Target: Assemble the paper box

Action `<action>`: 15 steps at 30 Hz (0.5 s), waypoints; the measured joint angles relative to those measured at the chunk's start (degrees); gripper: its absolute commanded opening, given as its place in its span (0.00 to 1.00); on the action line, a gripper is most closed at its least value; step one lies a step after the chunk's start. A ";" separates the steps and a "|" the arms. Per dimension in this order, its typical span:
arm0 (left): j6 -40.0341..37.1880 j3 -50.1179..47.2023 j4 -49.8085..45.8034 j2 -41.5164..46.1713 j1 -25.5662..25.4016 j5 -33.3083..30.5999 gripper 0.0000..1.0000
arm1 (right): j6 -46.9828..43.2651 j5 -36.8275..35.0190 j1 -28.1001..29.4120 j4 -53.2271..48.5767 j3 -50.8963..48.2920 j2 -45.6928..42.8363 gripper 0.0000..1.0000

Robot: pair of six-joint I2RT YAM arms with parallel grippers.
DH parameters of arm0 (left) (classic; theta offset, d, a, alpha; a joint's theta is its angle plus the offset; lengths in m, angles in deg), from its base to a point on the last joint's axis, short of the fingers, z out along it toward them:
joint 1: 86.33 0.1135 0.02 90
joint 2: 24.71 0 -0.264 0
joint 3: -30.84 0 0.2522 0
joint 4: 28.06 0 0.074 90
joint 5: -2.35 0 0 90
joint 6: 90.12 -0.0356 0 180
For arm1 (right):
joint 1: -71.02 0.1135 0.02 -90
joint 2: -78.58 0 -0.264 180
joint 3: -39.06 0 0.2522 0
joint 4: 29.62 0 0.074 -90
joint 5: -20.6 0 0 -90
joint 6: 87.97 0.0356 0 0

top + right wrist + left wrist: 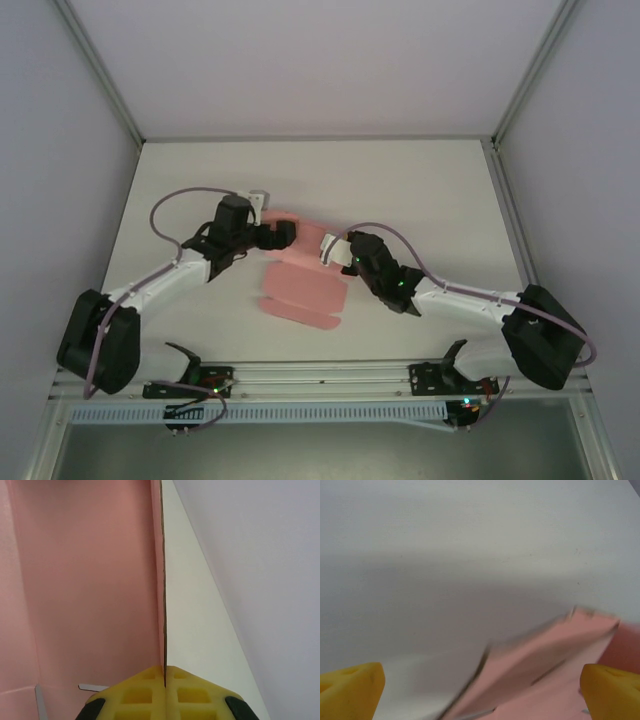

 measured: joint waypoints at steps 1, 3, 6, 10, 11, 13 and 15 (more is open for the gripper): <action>0.02 -1.68 -0.31 2.29 1.11 0.20 1.00 | 0.28 0.00 -0.24 -0.04 -0.11 -0.35 0.00; 0.39 -4.37 -0.44 5.92 3.72 1.01 1.00 | 1.05 0.07 -0.94 -0.04 -0.44 -1.36 0.00; 1.40 -8.92 0.13 11.30 8.35 3.69 1.00 | 2.43 0.79 -2.71 -0.07 -1.03 -3.61 0.00; 3.39 -14.21 4.68 13.68 11.89 10.88 0.85 | 4.42 2.95 -4.76 -0.22 -1.77 -6.40 0.00; 3.96 -14.93 6.32 13.18 12.22 12.98 0.81 | 4.83 3.48 -5.05 -0.37 -1.79 -6.75 0.00; 4.76 -15.26 10.08 10.80 12.37 17.20 0.76 | 5.49 4.37 -5.16 -0.74 -1.79 -7.04 0.00; 5.05 -15.15 14.27 7.54 12.37 20.85 0.67 | 5.97 5.14 -5.16 -1.25 -1.79 -7.04 0.00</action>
